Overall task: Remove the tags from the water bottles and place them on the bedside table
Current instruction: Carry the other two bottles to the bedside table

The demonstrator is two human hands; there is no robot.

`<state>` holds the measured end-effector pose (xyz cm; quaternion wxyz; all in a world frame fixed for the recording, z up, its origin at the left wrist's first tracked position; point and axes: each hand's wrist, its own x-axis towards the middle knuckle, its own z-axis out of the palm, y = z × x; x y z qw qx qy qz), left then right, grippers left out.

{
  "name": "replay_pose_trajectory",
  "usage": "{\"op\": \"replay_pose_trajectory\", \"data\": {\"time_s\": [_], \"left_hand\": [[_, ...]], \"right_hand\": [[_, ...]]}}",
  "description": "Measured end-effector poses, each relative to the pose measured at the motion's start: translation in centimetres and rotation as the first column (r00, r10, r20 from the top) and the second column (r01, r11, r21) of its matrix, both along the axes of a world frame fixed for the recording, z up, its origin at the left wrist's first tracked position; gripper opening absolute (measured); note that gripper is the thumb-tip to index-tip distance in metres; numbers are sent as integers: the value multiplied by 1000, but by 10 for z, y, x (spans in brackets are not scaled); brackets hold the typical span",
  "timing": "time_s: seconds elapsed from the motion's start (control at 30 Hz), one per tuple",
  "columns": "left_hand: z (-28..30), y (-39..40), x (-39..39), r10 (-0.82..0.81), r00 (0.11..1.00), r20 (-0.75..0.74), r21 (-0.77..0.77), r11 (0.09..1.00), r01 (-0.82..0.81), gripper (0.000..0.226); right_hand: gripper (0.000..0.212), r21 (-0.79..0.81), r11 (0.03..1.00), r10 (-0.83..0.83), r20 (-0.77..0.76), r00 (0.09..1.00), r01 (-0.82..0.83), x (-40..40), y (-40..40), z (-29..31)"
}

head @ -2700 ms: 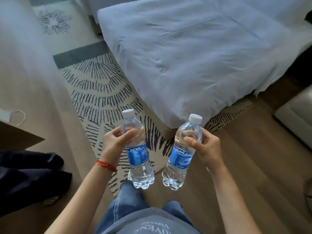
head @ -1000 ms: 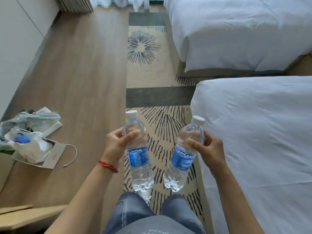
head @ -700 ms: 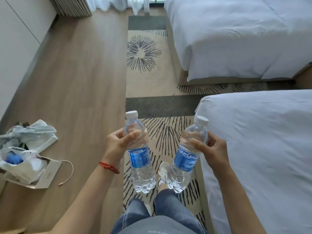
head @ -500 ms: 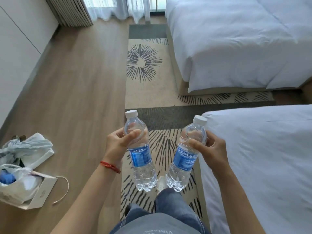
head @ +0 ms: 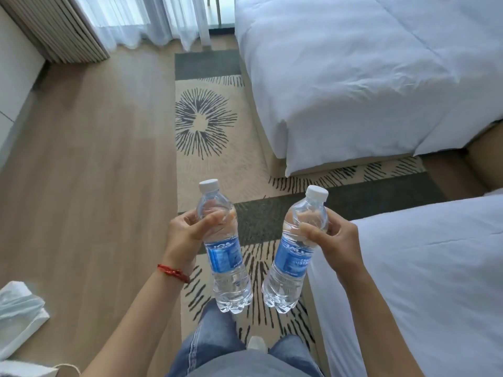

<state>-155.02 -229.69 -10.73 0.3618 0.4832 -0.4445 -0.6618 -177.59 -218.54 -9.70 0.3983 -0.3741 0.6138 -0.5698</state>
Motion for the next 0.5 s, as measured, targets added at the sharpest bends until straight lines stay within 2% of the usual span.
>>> {"op": "replay_pose_trajectory", "data": {"time_s": [0.13,0.33,0.5], "left_hand": [[-6,-82,-30,-85,996,-17,12,996,85,38],[5,-204,-75,-261,964,56,-53,963,264,28],[8,-280,-115,-340,937,81,-27,939,343,24]], "right_hand": [[24,17,997,-77,5,997,77,-19,-61,-7],[25,42,970,-241,14,970,240,-45,-150,-8],[25,27,937,-348,30,937,347,-67,-203,-4]]}}
